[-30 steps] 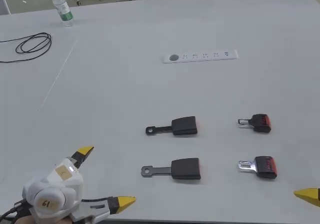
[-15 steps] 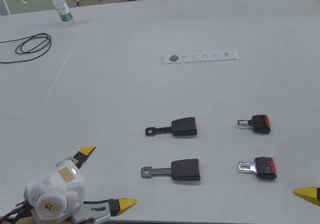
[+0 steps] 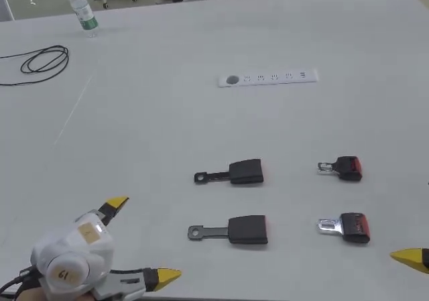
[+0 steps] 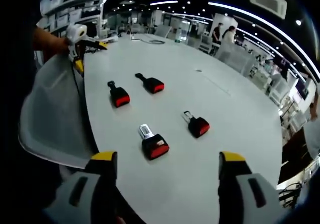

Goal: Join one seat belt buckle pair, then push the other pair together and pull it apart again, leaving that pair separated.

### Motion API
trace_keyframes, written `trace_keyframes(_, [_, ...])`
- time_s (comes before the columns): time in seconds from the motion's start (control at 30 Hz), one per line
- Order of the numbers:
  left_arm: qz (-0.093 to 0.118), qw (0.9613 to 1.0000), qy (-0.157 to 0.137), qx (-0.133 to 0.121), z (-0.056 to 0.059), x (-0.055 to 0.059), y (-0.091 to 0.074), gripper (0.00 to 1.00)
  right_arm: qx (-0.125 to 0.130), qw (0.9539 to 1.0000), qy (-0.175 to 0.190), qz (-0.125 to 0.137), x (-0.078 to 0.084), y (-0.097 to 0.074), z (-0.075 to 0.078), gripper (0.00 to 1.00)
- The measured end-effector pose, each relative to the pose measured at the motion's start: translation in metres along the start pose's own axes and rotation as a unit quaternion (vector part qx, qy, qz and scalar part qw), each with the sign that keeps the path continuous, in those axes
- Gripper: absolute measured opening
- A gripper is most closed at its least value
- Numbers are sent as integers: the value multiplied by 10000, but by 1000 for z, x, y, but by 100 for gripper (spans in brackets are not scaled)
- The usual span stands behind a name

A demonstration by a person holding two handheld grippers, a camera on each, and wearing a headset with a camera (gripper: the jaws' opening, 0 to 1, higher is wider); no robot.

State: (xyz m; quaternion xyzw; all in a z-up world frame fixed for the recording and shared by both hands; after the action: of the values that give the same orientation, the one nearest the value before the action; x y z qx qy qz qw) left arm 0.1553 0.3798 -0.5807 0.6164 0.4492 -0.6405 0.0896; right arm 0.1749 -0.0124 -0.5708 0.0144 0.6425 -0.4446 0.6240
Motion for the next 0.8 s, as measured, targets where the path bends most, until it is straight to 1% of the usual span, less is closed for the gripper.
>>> trace_keyframes(0.07, [-89, 9998, 54, 176, 3, -1, 0, 100, -128, 9999, -92, -11, -2, 2, -2, 82])
trace_keyframes(0.1, [-185, 9993, 158, 285, 4, -1, 0, 100, -178, 9997, -139, -11, -3, 3, -3, 80])
trace_keyframes(0.13, [-256, 9989, 243, 307, 3, -1, 1, 100, -275, 9993, -259, 33, -6, 5, -5, 78])
trace_keyframes(0.17, [-283, 9985, 365, 310, 1, -3, 2, 100, -339, 9990, -303, 41, -7, 6, -7, 76])
trace_keyframes(0.2, [-263, 9979, 431, 394, 3, -8, 4, 99, -357, 9985, -416, 41, -9, 8, -6, 76])
trace_keyframes(0.23, [-272, 9975, 480, 448, 3, -10, 6, 99, -403, 9981, -458, 48, -10, 9, -7, 76])
trace_keyframes(0.27, [-327, 9967, 557, 483, 3, -12, 9, 99, -433, 9979, -473, 53, -12, 12, -8, 76])
trace_keyframes(0.43, [-390, 9951, 599, 677, 8, -13, 25, 94, -632, 9960, -636, 67, -16, 22, -10, 72])
trace_keyframes(0.47, [-449, 9938, 631, 793, 13, -10, 29, 92, -712, 9952, -665, 62, -16, 25, -12, 71])
trace_keyframes(0.53, [-505, 9922, 738, 866, 16, -9, 35, 90, -814, 9941, -720, 17, -14, 30, -14, 68])
trace_keyframes(0.57, [-523, 9908, 791, 969, 20, -9, 40, 89, -870, 9933, -762, -14, -13, 33, -16, 68])
trace_keyframes(0.6, [-548, 9897, 840, 1019, 22, -9, 43, 87, -901, 9930, -767, -42, -12, 35, -16, 67])
trace_keyframes(0.63, [-600, 9883, 896, 1075, 25, -9, 49, 85, -969, 9921, -788, -74, -11, 37, -18, 67])
trace_keyframes(0.7, [-583, 9861, 961, 1220, 31, -13, 59, 83, -1067, 9908, -826, -122, -10, 42, -19, 65])
trace_keyframes(0.73, [-609, 9849, 968, 1304, 34, -13, 63, 82, -1129, 9899, -841, -147, -9, 44, -21, 65])
trace_keyframes(0.8, [-630, 9815, 1062, 1463, 41, -17, 72, 81, -1221, 9885, -873, -189, -8, 49, -23, 63])
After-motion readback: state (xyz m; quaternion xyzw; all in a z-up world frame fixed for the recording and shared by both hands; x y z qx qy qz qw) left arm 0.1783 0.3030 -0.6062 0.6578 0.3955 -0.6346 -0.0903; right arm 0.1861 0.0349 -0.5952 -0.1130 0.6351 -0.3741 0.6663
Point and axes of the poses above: the centre of the closed fingertips' face, and the gripper's own axes: y roughly forward along the fingers, z roughly to its right, x roughly out of its underside, the point moved 1 cm from there along -y, roughly backward along the fingers, and after that the axes turned 11 degrees about z, right-handed, at the moved point
